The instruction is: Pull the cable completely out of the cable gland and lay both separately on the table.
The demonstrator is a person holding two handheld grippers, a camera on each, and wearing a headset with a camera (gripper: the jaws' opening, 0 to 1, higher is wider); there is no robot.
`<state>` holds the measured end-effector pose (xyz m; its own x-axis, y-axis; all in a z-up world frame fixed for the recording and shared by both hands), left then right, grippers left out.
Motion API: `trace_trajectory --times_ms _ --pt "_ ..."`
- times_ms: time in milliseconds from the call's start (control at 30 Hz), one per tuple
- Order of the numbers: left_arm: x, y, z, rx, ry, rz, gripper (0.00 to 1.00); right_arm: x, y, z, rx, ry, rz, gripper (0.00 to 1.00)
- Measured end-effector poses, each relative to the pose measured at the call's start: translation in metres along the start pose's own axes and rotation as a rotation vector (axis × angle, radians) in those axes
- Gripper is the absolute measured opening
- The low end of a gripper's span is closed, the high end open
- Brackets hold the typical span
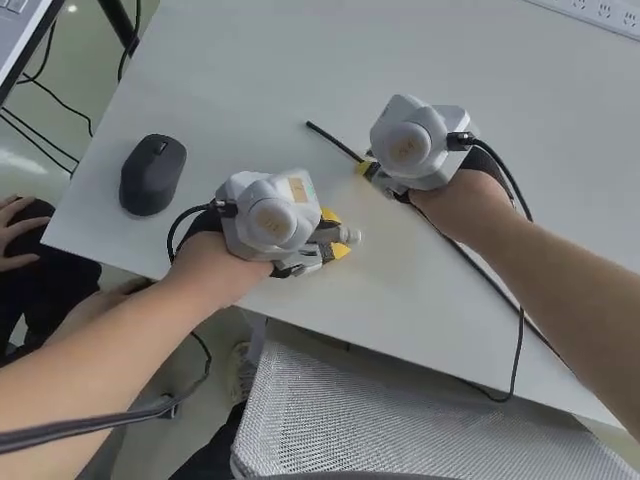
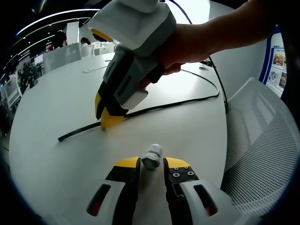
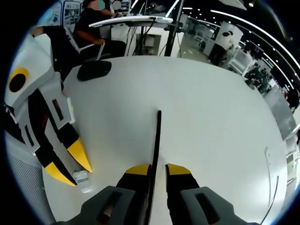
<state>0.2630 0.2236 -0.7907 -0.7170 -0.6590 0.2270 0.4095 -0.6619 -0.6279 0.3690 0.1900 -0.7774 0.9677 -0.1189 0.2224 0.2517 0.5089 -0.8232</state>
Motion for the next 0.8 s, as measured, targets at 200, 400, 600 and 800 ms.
trace_trajectory --times_ms 200,400,600,800 --pt "0.001 -0.001 0.001 0.0 0.003 0.017 0.25 0.004 -0.008 0.005 0.03 0.013 -0.017 0.15" --pt "0.004 -0.003 0.001 -0.004 -0.004 0.035 0.29 0.006 -0.021 0.008 0.065 0.021 -0.02 0.17" --pt "0.012 -0.01 0.006 0.008 -0.012 0.056 0.32 0.008 -0.038 0.009 0.104 0.031 -0.024 0.24" --pt "0.019 -0.02 0.011 0.013 -0.014 0.088 0.34 0.01 -0.058 0.005 0.146 0.074 -0.031 0.29"
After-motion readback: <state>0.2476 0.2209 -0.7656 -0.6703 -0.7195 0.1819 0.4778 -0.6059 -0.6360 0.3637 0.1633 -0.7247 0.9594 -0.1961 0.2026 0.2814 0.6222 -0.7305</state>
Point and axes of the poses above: the centre of the closed fingertips' face, and the gripper's own axes: y roughly forward along the fingers, x roughly to its right, z roughly out of its top, the point moved 5 cm from there along -y, roughly backward along the fingers, and after that the axes turned 7 degrees about -y, right-handed, at the moved point
